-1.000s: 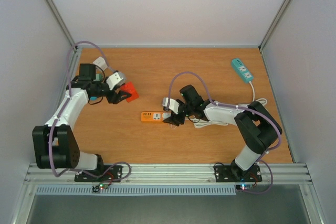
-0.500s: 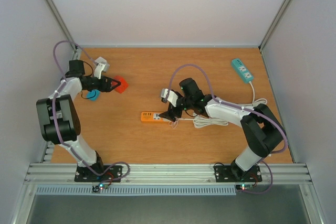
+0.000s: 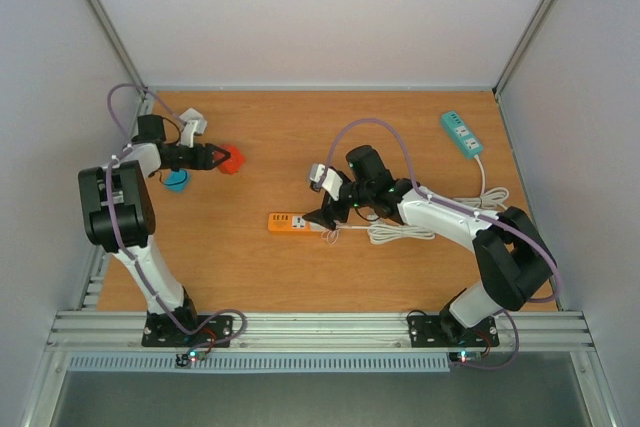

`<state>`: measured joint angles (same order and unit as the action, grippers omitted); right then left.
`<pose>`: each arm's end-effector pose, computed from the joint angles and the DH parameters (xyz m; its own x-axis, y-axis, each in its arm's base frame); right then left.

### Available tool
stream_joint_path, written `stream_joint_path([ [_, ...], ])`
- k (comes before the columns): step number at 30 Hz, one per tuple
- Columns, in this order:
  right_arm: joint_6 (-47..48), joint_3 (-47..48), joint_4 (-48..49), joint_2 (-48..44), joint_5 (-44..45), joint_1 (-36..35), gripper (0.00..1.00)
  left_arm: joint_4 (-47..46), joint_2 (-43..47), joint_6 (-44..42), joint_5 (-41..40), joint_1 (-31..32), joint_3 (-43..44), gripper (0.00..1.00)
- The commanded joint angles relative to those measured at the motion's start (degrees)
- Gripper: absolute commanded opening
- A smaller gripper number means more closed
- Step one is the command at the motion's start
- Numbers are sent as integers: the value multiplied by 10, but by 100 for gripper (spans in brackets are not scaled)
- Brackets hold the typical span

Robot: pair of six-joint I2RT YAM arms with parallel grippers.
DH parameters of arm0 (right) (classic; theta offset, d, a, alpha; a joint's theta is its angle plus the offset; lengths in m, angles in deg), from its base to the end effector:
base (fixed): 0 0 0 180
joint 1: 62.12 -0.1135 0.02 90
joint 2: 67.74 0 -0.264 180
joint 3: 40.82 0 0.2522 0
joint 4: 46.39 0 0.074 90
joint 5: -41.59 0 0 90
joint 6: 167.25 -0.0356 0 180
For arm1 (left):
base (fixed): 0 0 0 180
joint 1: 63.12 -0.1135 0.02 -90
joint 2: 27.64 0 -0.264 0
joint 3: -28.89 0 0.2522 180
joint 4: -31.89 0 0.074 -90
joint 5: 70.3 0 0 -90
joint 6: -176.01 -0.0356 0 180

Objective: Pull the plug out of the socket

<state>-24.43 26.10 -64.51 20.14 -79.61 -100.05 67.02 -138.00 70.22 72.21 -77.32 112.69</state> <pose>0.2465 0.2154 0.2213 0.3711 -0.5748 -0.7293 -0.9056 -0.0504 -0.4211 0.3780 0.0665 0.1640 -0.7626 -0.0221 -0.6464 0.4396 0.7154 -0.5432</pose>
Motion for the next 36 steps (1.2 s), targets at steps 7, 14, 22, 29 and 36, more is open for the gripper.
stream_joint_path([
  [7,-24,-30,0,-38,7,7,95,-41,-53,44,15,-7,43,39],
  [14,-25,-33,2,-33,10,8,95,-37,-62,52,-19,-10,46,65],
  [22,-27,-41,2,-36,7,14,95,-40,-49,64,-60,-20,43,81],
  [29,-30,-43,1,-39,3,21,95,-40,-16,51,-89,-20,33,83],
  [36,-39,-43,-4,-48,-14,45,94,-41,50,19,-88,-20,7,85],
])
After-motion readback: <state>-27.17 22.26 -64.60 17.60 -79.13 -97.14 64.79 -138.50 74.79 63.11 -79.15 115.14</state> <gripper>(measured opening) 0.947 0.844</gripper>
